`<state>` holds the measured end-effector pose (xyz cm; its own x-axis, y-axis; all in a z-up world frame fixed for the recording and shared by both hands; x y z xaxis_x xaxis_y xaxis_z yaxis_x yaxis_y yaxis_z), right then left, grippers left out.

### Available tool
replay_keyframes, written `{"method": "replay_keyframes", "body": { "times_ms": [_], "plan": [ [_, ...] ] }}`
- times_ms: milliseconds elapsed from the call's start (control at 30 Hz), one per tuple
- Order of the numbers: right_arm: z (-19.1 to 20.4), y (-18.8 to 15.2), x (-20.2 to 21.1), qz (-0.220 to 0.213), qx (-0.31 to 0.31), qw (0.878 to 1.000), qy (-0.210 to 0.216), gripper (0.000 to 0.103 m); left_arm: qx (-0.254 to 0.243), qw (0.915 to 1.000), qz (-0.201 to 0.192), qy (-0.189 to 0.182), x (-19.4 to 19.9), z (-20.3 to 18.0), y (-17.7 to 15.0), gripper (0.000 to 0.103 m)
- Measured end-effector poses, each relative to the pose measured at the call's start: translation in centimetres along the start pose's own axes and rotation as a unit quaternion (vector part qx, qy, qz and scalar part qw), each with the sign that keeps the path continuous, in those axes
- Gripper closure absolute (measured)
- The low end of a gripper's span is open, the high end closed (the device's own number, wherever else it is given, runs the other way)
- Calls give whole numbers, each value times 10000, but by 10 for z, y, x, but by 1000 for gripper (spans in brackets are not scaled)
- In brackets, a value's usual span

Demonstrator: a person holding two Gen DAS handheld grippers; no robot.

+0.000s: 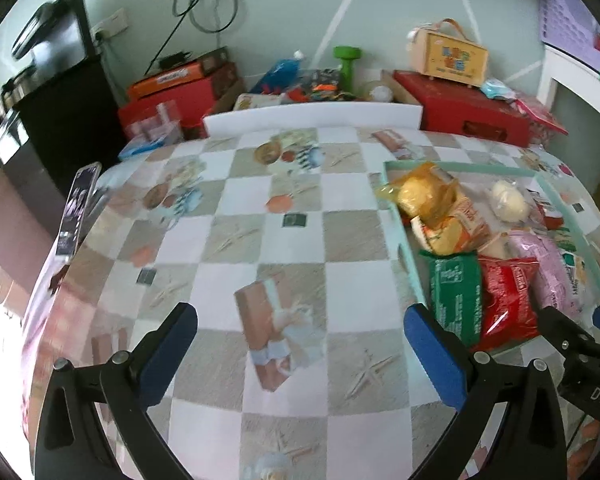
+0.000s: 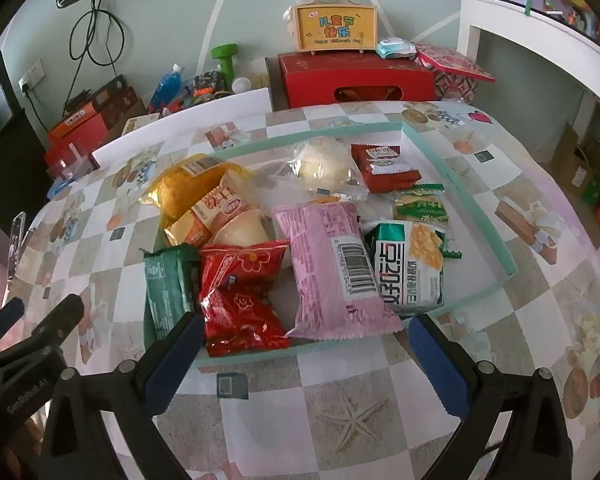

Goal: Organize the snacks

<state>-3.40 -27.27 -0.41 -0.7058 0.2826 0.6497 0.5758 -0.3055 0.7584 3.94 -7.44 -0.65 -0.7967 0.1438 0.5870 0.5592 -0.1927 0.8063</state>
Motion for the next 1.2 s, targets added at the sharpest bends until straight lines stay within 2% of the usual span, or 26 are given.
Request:
{"method": "replay_keyframes", "body": {
  "times_ms": [100, 167, 567, 1200],
  "plan": [
    [1, -2, 2, 4, 44, 10000, 3, 0, -171, 9987, 93, 478, 1, 1, -6, 0],
    [2, -3, 3, 15, 70, 10000, 6, 0, -266, 9974, 78, 664, 3, 1, -8, 0],
    [2, -7, 3, 64, 121, 9999, 6, 0, -179, 9982, 227, 521, 5, 5, -21, 0],
    [2, -8, -13, 116, 245, 9996, -79, 0, 49, 9989, 349, 316, -14, 13, -26, 0]
  ]
}}
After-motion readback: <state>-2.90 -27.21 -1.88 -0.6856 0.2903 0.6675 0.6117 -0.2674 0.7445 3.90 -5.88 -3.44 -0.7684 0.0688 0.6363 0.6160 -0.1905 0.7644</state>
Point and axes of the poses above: each gripper's, at about its wrist camera, not at the fingertips, and x roughly against the way its jaws point, z to its left, y to its top, the point moved 1 cm from there along -x, roughly the way its jaws point, and after that the axes turned 15 degrees about -z, right-handed, at the moved point
